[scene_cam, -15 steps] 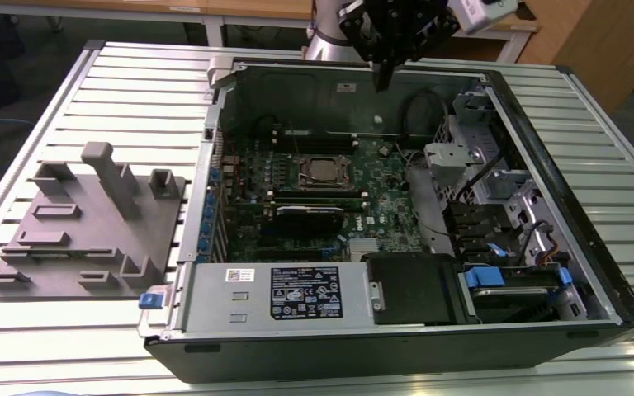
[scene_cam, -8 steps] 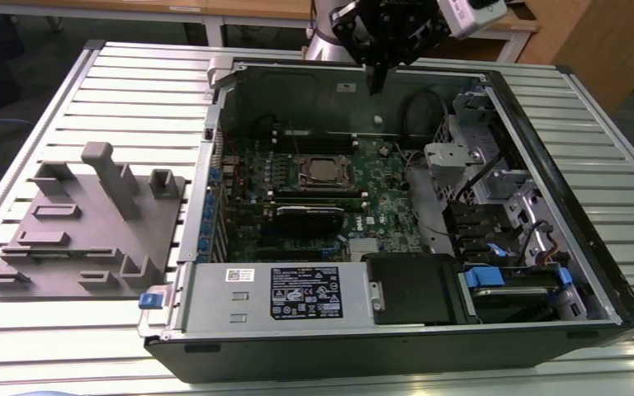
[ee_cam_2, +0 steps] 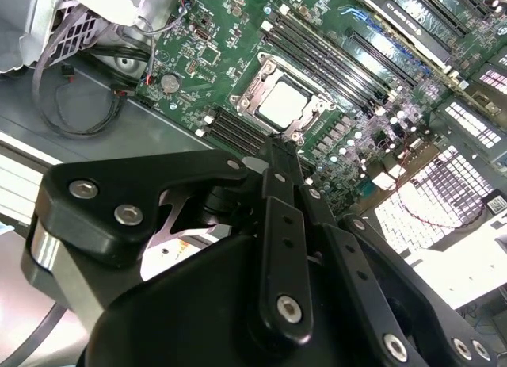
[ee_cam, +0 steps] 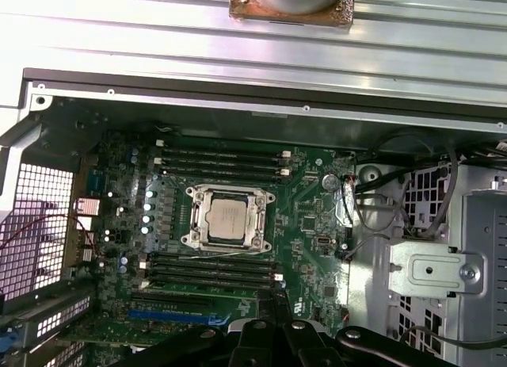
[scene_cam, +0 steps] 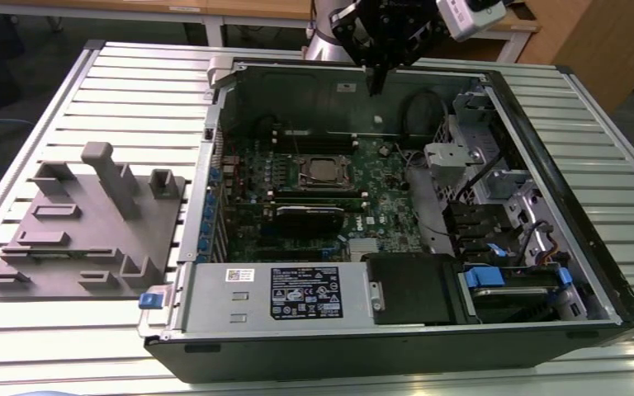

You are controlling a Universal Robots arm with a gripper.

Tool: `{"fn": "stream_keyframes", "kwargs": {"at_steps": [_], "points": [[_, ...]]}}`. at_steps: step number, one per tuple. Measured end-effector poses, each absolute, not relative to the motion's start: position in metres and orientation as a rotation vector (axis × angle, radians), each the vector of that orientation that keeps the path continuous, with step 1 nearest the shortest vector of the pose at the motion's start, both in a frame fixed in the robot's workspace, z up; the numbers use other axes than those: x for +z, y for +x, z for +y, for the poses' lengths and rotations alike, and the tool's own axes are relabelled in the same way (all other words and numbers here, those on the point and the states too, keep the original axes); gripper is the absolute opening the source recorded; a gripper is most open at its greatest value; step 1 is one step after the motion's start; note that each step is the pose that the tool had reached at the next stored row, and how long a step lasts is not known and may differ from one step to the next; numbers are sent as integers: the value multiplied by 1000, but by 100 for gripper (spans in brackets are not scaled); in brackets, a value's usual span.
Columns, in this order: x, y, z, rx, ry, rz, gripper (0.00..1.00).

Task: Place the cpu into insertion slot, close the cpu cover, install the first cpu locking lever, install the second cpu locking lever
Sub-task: 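Close the cpu cover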

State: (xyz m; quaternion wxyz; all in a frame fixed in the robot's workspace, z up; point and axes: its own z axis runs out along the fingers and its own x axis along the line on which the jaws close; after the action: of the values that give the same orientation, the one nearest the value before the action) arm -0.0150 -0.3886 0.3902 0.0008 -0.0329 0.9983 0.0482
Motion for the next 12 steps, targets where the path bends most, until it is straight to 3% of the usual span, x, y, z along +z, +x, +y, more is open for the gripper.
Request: {"fn": "stream_keyframes", "kwargs": {"at_steps": [12], "points": [[384,-15,-389,152,-103,3135,10]]}}
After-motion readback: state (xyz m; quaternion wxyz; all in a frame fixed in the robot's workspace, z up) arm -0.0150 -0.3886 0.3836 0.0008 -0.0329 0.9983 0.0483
